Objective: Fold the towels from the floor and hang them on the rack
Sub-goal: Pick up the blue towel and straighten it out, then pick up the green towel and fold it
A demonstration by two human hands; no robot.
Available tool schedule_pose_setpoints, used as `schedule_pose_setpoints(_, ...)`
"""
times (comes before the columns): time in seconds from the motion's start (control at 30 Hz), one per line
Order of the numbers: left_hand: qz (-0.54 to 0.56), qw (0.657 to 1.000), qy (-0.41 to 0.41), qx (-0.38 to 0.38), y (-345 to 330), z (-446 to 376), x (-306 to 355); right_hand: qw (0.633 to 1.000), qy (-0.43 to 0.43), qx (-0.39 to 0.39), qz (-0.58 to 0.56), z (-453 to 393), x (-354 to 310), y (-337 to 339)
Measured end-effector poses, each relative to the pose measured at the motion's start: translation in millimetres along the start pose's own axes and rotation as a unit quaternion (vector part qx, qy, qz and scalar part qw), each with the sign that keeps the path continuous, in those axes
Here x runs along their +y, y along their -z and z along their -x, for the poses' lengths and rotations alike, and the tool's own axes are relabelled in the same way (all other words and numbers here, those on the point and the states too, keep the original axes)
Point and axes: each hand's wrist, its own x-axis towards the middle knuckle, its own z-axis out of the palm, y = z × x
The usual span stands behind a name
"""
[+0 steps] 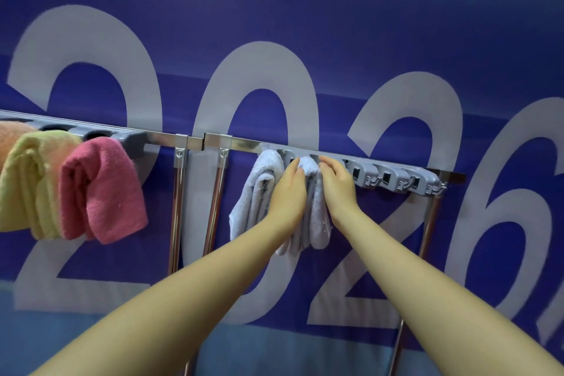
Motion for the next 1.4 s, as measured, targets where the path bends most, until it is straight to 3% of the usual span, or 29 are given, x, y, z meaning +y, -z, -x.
schedule_pose_setpoints(0.13, 0.006, 0.999, -0.05, -0.018, 34, 33, 8, 0.994, 0.095, 0.046, 0.016, 41, -7, 2)
schedule_pose_setpoints(0.23, -0.015, 0.999, -0.043, -0.002, 72, 51, 6, 0.991, 0.126, 0.037, 0.019, 82, -12, -7)
schedule_pose_setpoints(0.33, -0.022, 1.0, -0.011, 0.017, 119, 74, -7, 0.995, 0.089, -0.032, 0.005, 127, -2, -30)
schedule_pose_setpoints(0.47, -0.049, 0.994, 0.066, 0.076, 186, 102, -50, 0.988, -0.022, -0.147, 0.029, 196, 55, -76)
schedule_pose_setpoints(0.63, -0.101, 0.965, 0.202, 0.133, 262, 139, -150, 0.945, -0.165, -0.264, 0.104, 290, 164, -134)
schedule_pose_setpoints(0.77, -0.175, 0.932, 0.287, 0.131, 315, 166, -253, 0.889, -0.273, -0.336, 0.148, 352, 258, -169)
schedule_pose_setpoints(0.93, -0.25, 0.876, 0.395, 0.115, 371, 209, -369, 0.816, -0.424, -0.352, 0.175, 422, 376, -190)
schedule_pose_setpoints(1.07, -0.324, 0.812, 0.485, 0.04, 410, 252, -456, 0.759, -0.508, -0.35, 0.211, 479, 451, -196)
schedule_pose_setpoints(1.27, -0.42, 0.717, 0.557, -0.017, 429, 296, -529, 0.699, -0.545, -0.38, 0.262, 541, 508, -204)
schedule_pose_setpoints(1.4, -0.4, 0.698, 0.594, -0.017, 432, 323, -548, 0.698, -0.518, -0.426, 0.253, 552, 518, -221)
